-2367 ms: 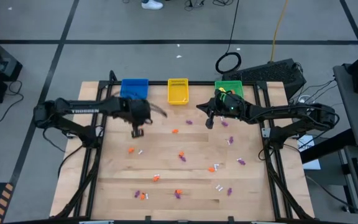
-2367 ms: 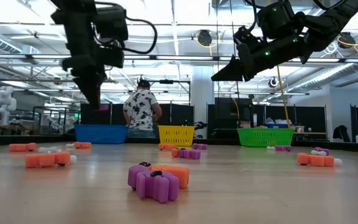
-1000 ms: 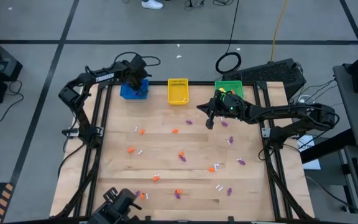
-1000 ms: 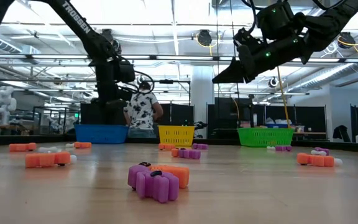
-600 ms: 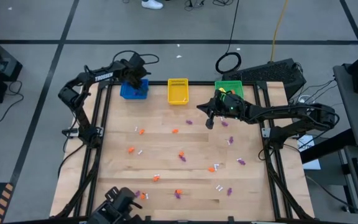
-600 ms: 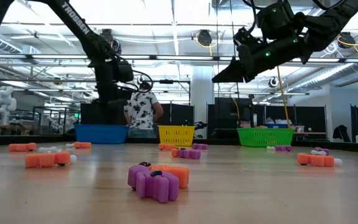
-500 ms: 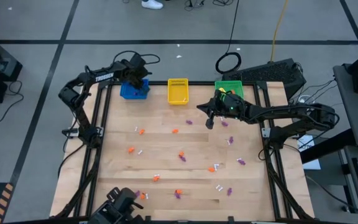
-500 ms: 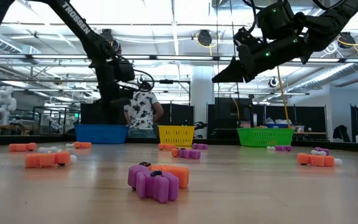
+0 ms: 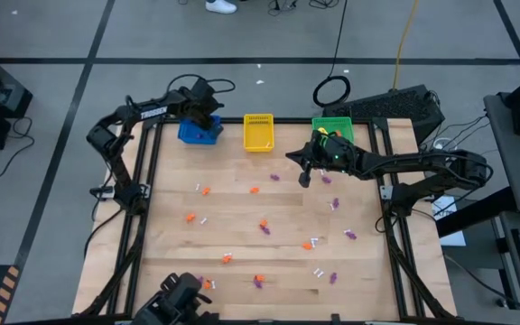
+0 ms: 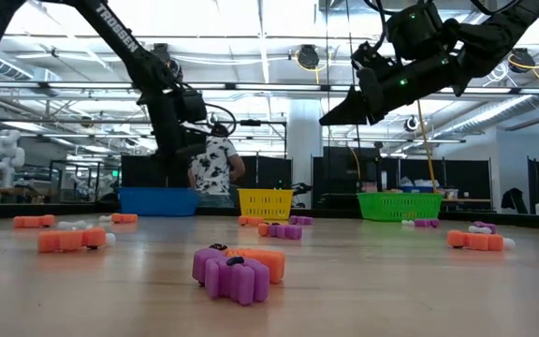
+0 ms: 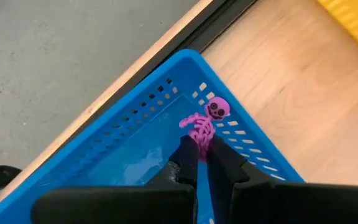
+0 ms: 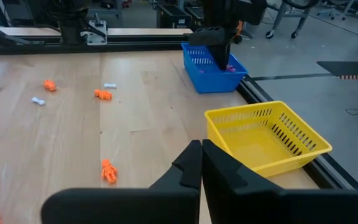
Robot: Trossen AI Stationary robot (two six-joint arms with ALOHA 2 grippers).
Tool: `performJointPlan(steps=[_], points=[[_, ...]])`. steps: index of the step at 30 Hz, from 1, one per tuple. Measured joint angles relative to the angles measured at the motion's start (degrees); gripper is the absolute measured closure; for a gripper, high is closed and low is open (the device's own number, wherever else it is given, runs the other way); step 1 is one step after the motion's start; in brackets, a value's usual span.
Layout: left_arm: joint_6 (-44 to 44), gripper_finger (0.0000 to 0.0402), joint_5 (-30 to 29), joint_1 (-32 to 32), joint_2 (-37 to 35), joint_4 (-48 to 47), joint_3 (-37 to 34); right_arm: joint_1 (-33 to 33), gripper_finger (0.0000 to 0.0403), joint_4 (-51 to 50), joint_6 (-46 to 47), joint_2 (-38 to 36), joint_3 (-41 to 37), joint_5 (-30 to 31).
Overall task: Sort Halloween decoration
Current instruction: Put the violet skeleton toy into the blue bin, then put the white bone toy into the yellow bin
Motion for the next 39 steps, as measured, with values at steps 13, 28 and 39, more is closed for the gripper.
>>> performJointPlan(steps=[13,28,39], points=[[-2.52,0.0391,2.41,-1.2,6.71,2.98,-0.02,0.0,0.0403,-0.02,0.0,0.0,0.0,0.17],[-5.23,0.0351,2.95,0.17,5.65,5.64,-0.02,-2.02,0.0403,-9.05,8.88,0.02,1.46,9.98],[-3.56,0.0285,2.27,0.92,-2.2,6.33,-0.12,-18.07,0.0403,-34.55,14.01,2.26,10.4,11.66]])
